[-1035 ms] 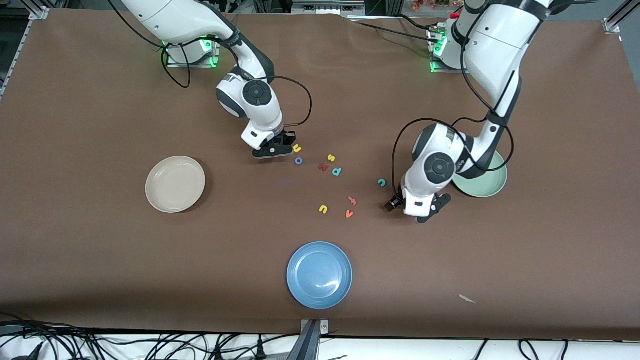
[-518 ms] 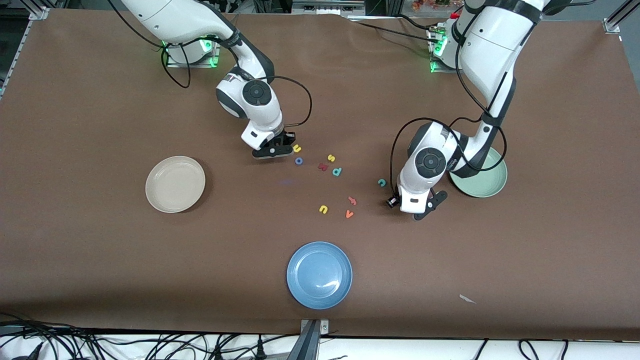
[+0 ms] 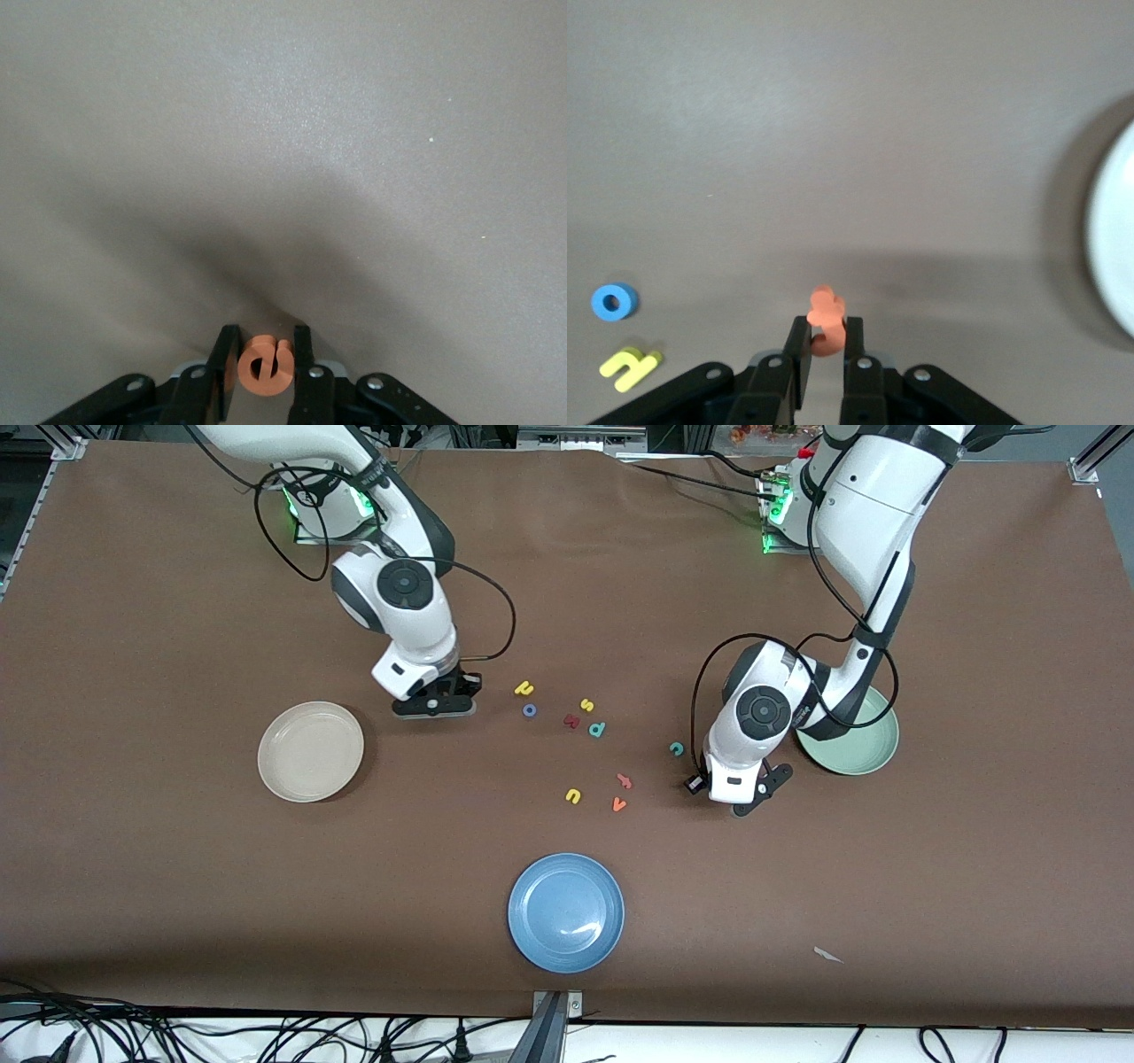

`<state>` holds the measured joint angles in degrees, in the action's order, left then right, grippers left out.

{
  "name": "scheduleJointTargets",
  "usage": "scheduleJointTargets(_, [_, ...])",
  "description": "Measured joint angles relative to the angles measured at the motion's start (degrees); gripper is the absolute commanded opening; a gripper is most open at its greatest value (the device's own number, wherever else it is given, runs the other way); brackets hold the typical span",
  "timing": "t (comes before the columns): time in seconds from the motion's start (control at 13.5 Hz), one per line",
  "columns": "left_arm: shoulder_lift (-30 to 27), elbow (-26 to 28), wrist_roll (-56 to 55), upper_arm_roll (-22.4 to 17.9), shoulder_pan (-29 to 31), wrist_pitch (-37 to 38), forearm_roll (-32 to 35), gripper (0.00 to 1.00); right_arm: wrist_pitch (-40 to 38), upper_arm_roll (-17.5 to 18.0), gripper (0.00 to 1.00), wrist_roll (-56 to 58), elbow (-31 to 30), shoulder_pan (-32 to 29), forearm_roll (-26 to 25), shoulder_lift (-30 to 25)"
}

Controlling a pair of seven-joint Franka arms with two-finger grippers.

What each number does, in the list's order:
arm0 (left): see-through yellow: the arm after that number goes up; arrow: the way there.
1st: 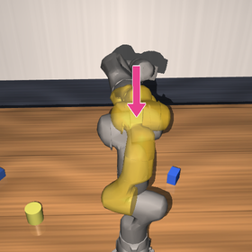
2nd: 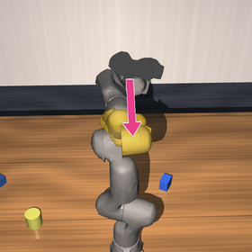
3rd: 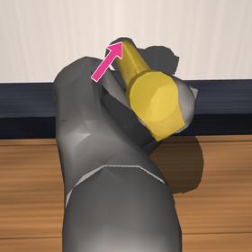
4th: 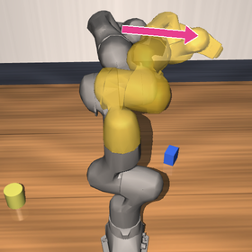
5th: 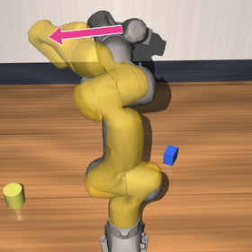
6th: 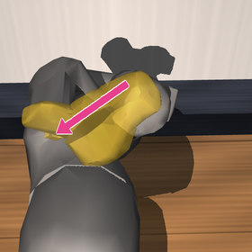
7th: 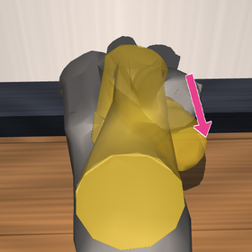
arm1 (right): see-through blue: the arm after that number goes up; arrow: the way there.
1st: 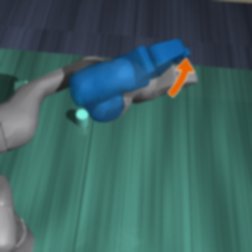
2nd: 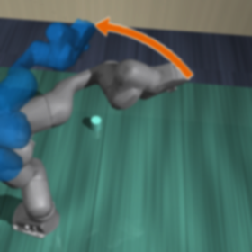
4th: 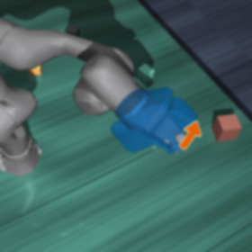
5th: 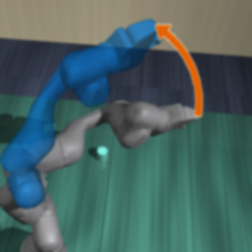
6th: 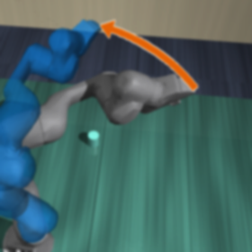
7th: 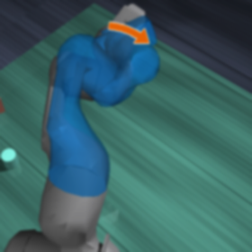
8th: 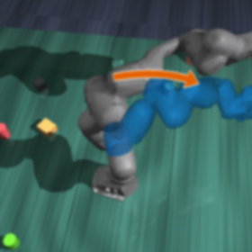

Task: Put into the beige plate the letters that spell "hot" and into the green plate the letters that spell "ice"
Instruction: 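Place the e in green plate while the right gripper drops letter in cream plate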

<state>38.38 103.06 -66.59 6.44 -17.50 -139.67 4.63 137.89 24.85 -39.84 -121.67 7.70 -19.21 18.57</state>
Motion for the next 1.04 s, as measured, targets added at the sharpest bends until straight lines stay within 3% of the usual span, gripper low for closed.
scheduleJointTargets(0.3, [-0.3,-0.2,1.5,-0.2,0.8,0.9,0.0,0.17,-7.9,-0.9,0.00,16.1,-0.8,-6.7,2.7,-5.6])
scheduleJointTargets(0.59, [-3.0,-2.9,10.5,0.4,4.5,11.5,-1.1,0.17,-9.8,-8.1,0.01,29.1,-1.1,-8.9,3.8,-6.6])
scheduleJointTargets(0.67, [-4.6,-3.3,15.6,0.7,6.2,15.2,-3.1,0.17,-9.4,-9.8,0.20,31.1,-1.3,-8.9,3.8,-6.4])
scheduleJointTargets(0.89, [-10.4,-3.6,31.5,1.1,11.9,28.8,-6.3,0.18,-7.0,-12.5,0.53,33.9,-1.5,-9.0,3.9,-5.2])
scheduleJointTargets(0.96, [-11.6,-3.3,35.4,1.1,13.7,31.8,-6.3,0.19,-6.7,-12.5,0.63,33.9,-1.5,-9.0,4.1,-4.9])
scheduleJointTargets(1.04, [-12.1,-2.6,39.1,1.1,15.1,33.4,-6.3,0.19,-6.5,-12.5,0.63,33.9,-1.5,-8.9,4.6,-4.7])
